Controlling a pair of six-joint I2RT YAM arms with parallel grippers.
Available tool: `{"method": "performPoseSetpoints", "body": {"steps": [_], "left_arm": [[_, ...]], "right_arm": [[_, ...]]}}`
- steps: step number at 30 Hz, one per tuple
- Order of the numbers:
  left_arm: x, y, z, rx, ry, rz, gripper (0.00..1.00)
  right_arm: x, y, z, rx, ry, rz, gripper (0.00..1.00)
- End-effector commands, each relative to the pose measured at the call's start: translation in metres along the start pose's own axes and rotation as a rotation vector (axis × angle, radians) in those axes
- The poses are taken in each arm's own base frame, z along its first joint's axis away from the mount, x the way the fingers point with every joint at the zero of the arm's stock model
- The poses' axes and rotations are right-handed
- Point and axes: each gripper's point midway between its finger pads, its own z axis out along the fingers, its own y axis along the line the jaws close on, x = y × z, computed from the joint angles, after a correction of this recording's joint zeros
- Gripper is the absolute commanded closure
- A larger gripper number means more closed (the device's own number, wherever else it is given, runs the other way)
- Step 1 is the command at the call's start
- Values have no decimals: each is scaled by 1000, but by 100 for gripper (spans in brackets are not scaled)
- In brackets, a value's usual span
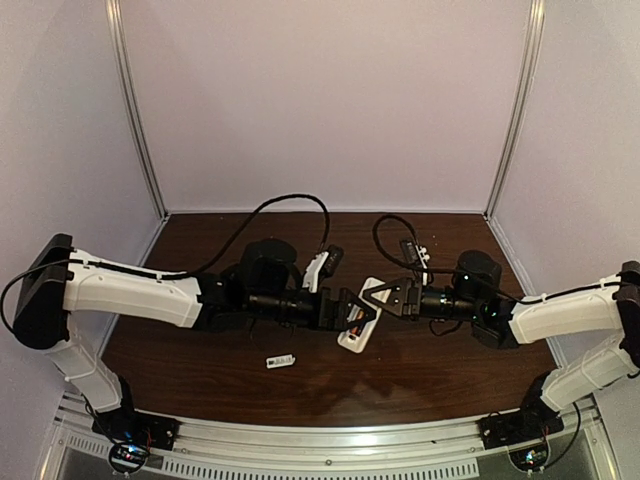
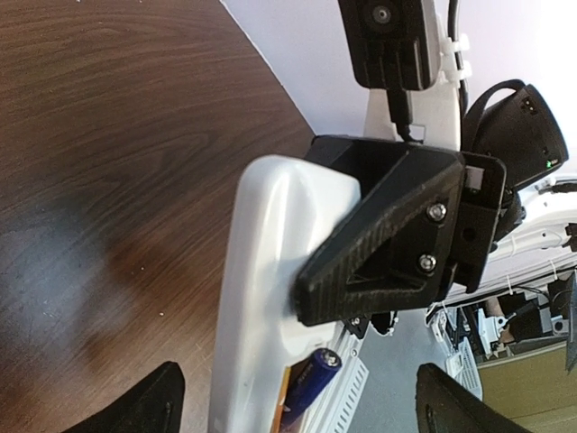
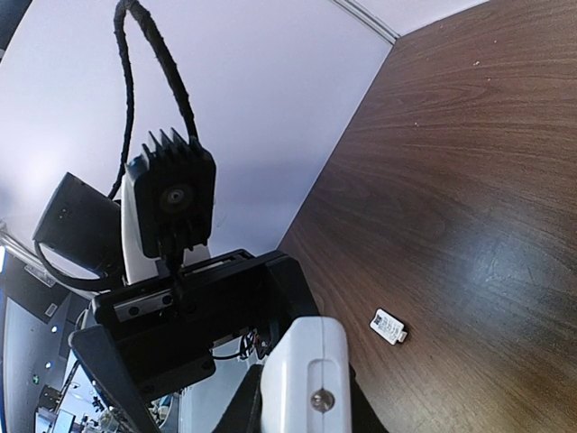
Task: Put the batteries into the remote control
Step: Load the battery into the battery compartment.
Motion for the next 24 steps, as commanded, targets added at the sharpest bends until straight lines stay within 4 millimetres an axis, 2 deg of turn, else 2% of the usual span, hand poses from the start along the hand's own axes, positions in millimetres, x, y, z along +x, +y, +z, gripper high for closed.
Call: {"method": "performPoseSetpoints", "body": {"steps": [1, 8, 17, 24], "left_arm": [[-11, -7, 4, 43, -22, -24, 11], [-10, 2, 5, 35, -21, -61, 20], [-9, -1, 5, 64, -26, -71, 22], [-2, 13, 9, 17, 1, -95, 29]], "right_arm": [[-11, 22, -1, -51, -28, -56, 100], [-11, 26, -2, -62, -29, -65, 100], [-10, 27, -2, -65, -25, -70, 100], [-12, 32, -3, -76, -31, -77, 100]]}}
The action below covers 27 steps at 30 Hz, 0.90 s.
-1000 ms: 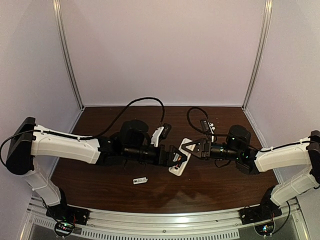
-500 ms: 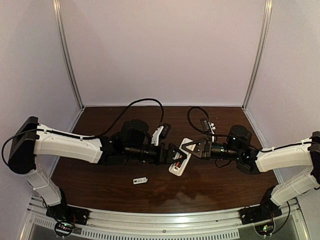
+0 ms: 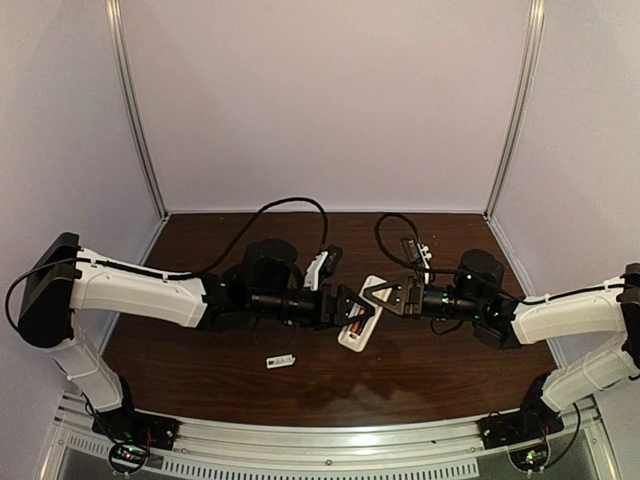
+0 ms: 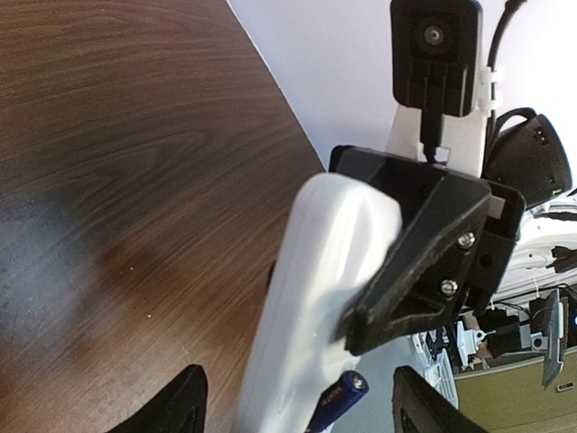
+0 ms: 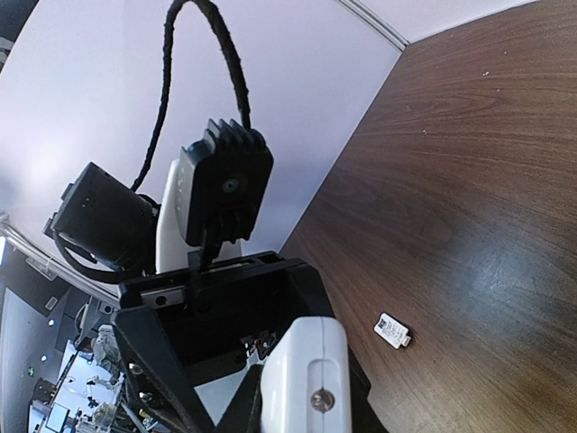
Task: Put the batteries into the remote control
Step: Load the battery into the battery compartment.
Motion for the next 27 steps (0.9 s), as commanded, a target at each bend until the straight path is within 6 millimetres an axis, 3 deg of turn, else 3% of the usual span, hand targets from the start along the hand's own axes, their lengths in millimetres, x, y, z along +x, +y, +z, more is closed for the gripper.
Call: {"method": "performPoseSetpoints", "body": {"steps": [1, 12, 27], "left_arm": [[3, 13, 4, -18, 12, -15, 30], [16, 26, 7, -8, 40, -62, 42], [38, 37, 11, 20, 105, -62, 47]], "right_arm": [[-12, 26, -2, -64, -29, -50, 100], [-16, 32, -4, -82, -45, -60, 100], [-25, 49, -8, -134, -74, -75, 100]]}}
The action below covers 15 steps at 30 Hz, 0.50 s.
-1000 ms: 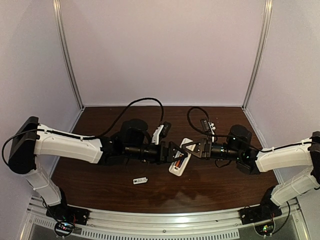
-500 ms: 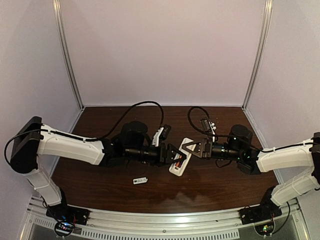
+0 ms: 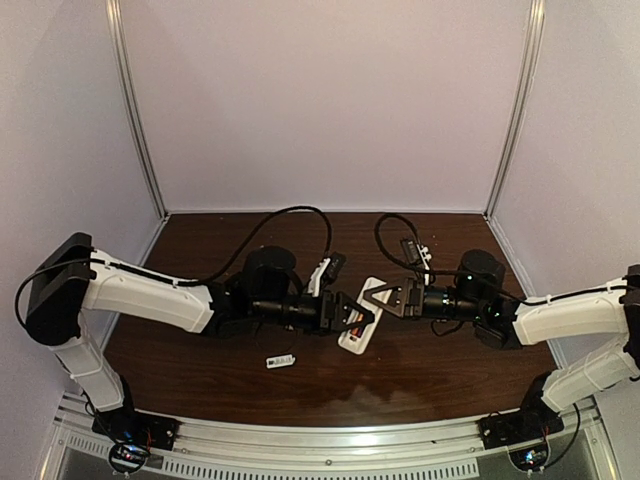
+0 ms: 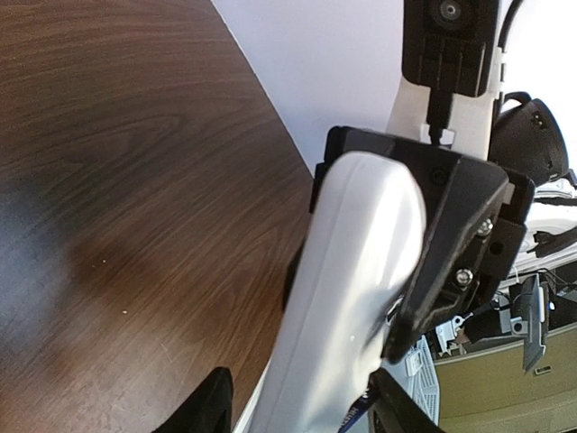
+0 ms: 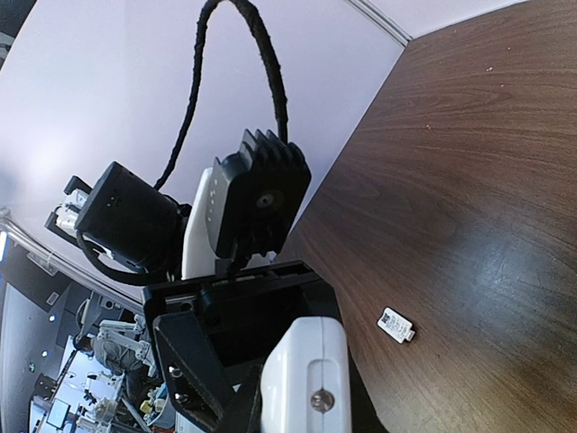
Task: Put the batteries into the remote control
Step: Load the battery into the battery compartment.
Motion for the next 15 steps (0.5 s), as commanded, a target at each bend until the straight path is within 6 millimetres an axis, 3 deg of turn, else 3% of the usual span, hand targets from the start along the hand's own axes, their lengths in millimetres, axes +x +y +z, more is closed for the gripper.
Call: {"method": "performPoseSetpoints", "body": {"steps": [1, 15], "left_arm": [[27, 35, 2, -53, 68, -55, 48], [43, 46, 1, -38, 97, -97, 52]], "right_arm": [[-26, 48, -7, -139, -79, -77, 100], [-38, 80, -21, -275, -122, -84, 100]]}}
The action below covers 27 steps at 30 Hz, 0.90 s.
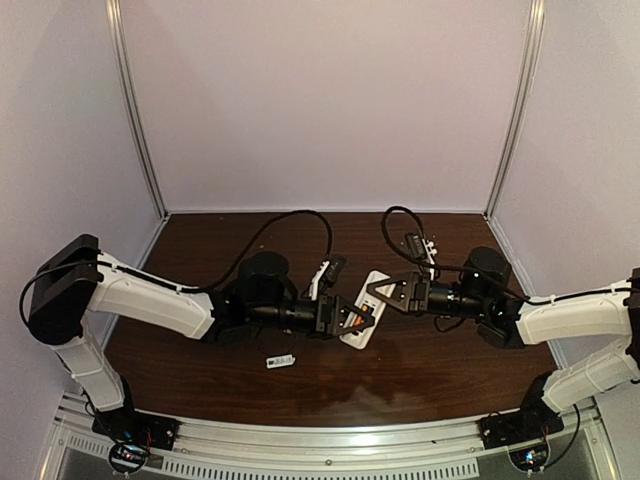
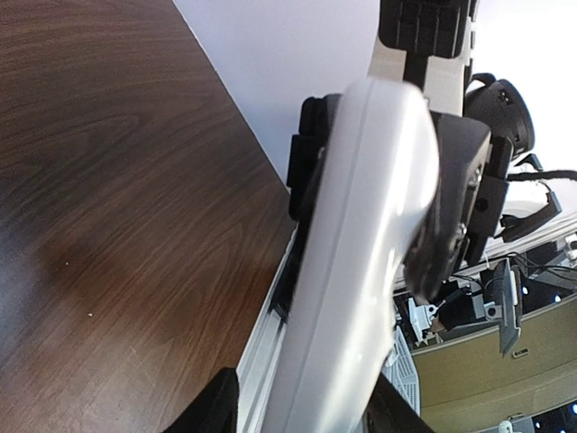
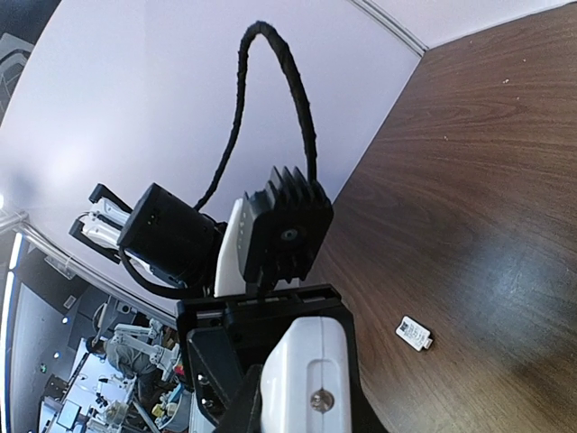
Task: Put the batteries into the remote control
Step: Load the battery into the battery compartment.
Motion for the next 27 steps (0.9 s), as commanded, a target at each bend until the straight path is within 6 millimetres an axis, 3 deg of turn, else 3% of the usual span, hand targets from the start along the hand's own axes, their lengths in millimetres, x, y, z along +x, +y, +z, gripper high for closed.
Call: {"method": "performPoseSetpoints", "body": {"steps": [1, 9, 16, 27], "left_arm": [[37, 56, -3, -142, 95, -105, 52], [30, 48, -3, -141, 92, -49, 50], [-4, 4, -7, -109, 42, 123, 32], [-31, -25, -9, -43, -48, 152, 27]], "right_arm": [[-32, 67, -13, -234, -103, -90, 100], [-27, 62, -12, -218, -81, -84, 100], [-19, 41, -7, -133, -54, -87, 100], [-9, 27, 1, -93, -16, -84, 100]]}}
